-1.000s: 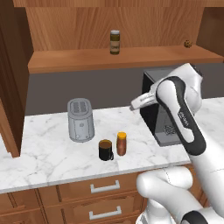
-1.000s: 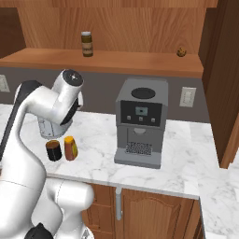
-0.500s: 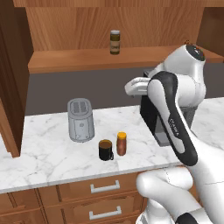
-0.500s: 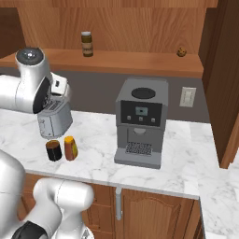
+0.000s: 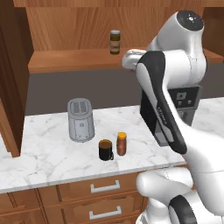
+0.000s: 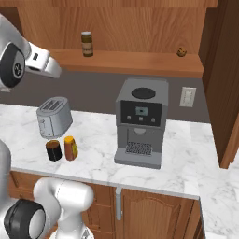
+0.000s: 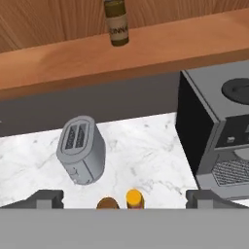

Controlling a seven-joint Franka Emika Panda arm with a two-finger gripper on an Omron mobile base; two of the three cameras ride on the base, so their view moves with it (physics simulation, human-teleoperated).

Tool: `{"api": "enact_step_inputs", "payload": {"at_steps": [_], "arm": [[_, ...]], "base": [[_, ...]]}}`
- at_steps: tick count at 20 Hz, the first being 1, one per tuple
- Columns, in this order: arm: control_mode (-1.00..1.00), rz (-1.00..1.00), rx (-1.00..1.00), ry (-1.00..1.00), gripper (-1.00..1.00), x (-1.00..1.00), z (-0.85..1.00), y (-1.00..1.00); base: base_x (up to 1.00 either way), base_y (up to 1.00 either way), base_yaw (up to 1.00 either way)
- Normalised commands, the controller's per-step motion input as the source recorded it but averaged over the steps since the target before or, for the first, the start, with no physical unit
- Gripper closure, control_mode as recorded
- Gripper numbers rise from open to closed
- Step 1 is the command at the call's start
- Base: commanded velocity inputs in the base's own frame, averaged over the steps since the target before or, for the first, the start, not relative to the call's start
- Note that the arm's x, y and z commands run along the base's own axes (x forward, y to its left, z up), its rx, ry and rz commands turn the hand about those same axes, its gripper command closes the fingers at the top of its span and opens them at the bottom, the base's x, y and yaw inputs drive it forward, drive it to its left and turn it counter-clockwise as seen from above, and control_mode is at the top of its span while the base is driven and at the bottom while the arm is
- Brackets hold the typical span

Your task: Pick the cinnamon and honey bottle from the cabinet and place them next to the mug.

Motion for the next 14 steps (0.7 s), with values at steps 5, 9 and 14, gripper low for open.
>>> {"api": "enact_step_inputs", "payload": {"at_steps": [5, 9, 14], "arm": [[-1.0, -0.15, -0.06, -0.15, -1.0, 0.21, 0.37, -0.14], [-1.0, -0.02, 0.0, -0.14, -1.0, 0.6, -0.09, -0.14], [-1.0, 0.0, 0.0, -0.09, -1.0, 0.52, -0.05, 0.0]], "base": [[0.0, 0.0, 0.0], [0.0, 0.0, 0.0], [0.0, 0.0, 0.0]]}}
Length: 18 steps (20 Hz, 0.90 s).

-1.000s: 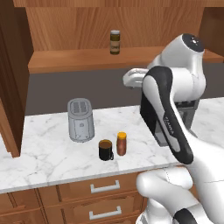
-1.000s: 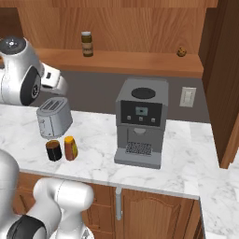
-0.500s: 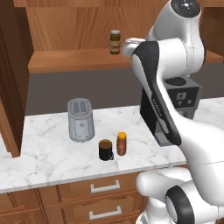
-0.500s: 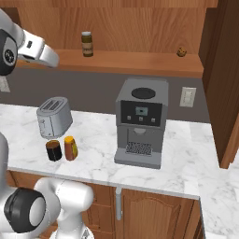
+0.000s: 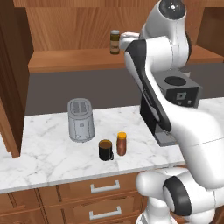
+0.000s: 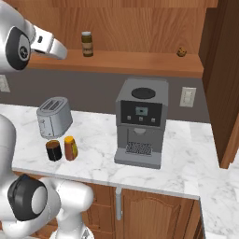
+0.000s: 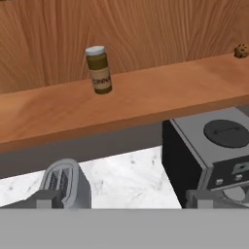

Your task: Pick the cinnamon and honey bottle from the cabinet and place them next to the mug.

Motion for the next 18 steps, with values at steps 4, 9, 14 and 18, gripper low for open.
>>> {"api": "enact_step_inputs", "payload": {"at_steps": [4, 9, 14, 18], "arm": [[-1.0, 0.0, 0.0, -0.07, -1.0, 0.45, 0.0, 0.0], [-1.0, 0.0, 0.0, -0.05, -1.0, 0.61, -0.02, -0.04], [-1.0, 0.05, 0.0, 0.02, -1.0, 0.59, 0.0, -0.11], [-1.0, 0.11, 0.0, 0.16, -1.0, 0.25, 0.11, 0.0]], "base": [[0.0, 0.0, 0.0], [0.0, 0.0, 0.0], [0.0, 0.0, 0.0], [0.0, 0.0, 0.0]]}}
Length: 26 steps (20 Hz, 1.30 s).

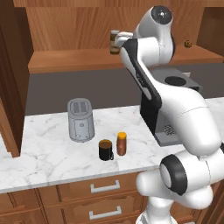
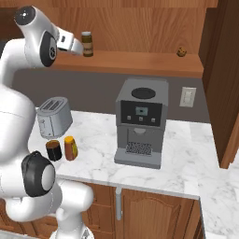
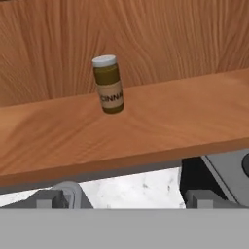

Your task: Pick the cinnamon and honey bottle from the cabinet and place them next to the mug.

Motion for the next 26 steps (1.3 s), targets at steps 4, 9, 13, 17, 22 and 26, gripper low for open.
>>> {"api": "enact_step_inputs", "payload": {"at_steps": [4, 9, 13, 17, 22, 26], "arm": [[-1.0, 0.1, 0.0, 0.12, -1.0, 0.24, 0.0, 0.0], [-1.0, 0.02, 0.0, 0.01, -1.0, 0.36, -0.03, 0.01], [-1.0, 0.0, 0.0, -0.02, -1.0, 0.38, -0.21, 0.01], [-1.0, 0.0, 0.0, -0.05, -1.0, 0.45, -0.23, 0.07], [-1.0, 0.0, -0.01, -0.01, -1.0, 0.46, -0.1, 0.11], [-1.0, -0.01, -0.02, -0.01, -1.0, 0.49, -0.03, 0.11]], "base": [[0.0, 0.0, 0.0], [0.0, 0.0, 0.0], [0.0, 0.0, 0.0], [0.0, 0.0, 0.0], [0.0, 0.0, 0.0], [0.0, 0.0, 0.0]]}}
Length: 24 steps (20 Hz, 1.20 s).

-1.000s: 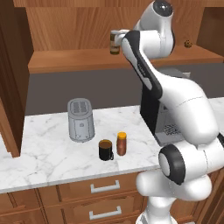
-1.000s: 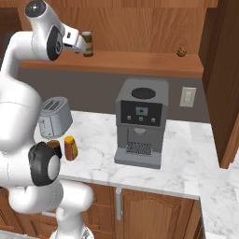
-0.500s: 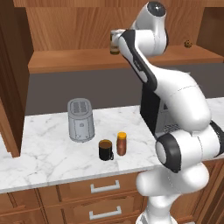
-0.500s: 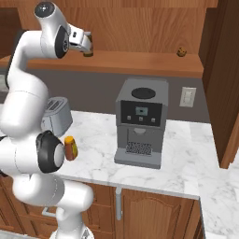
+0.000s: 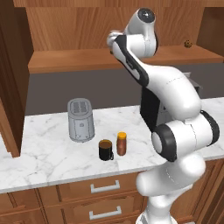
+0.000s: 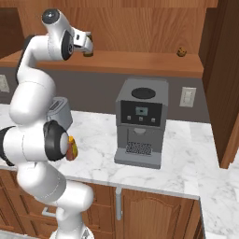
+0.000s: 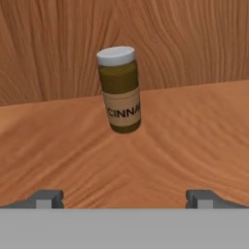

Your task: Pick the cinnamon and honey bottle from the cabinet and place them next to the mug.

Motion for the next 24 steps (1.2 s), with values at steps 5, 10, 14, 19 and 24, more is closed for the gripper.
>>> {"api": "enact_step_inputs", "payload": {"at_steps": [5, 10, 14, 19, 24], "arm": [[-1.0, -0.04, -0.03, 0.0, -1.0, 0.36, 0.0, 0.03], [-1.0, -0.06, -0.03, 0.0, -1.0, 0.32, 0.0, 0.0], [-1.0, -0.05, -0.02, 0.0, -1.0, 0.33, 0.0, 0.0], [-1.0, -0.01, 0.0, 0.0, -1.0, 0.25, 0.0, 0.01], [-1.0, 0.0, 0.0, 0.0, -1.0, 0.09, -0.02, 0.0]], "base": [[0.0, 0.0, 0.0], [0.0, 0.0, 0.0], [0.0, 0.0, 0.0], [0.0, 0.0, 0.0], [0.0, 0.0, 0.0]]}}
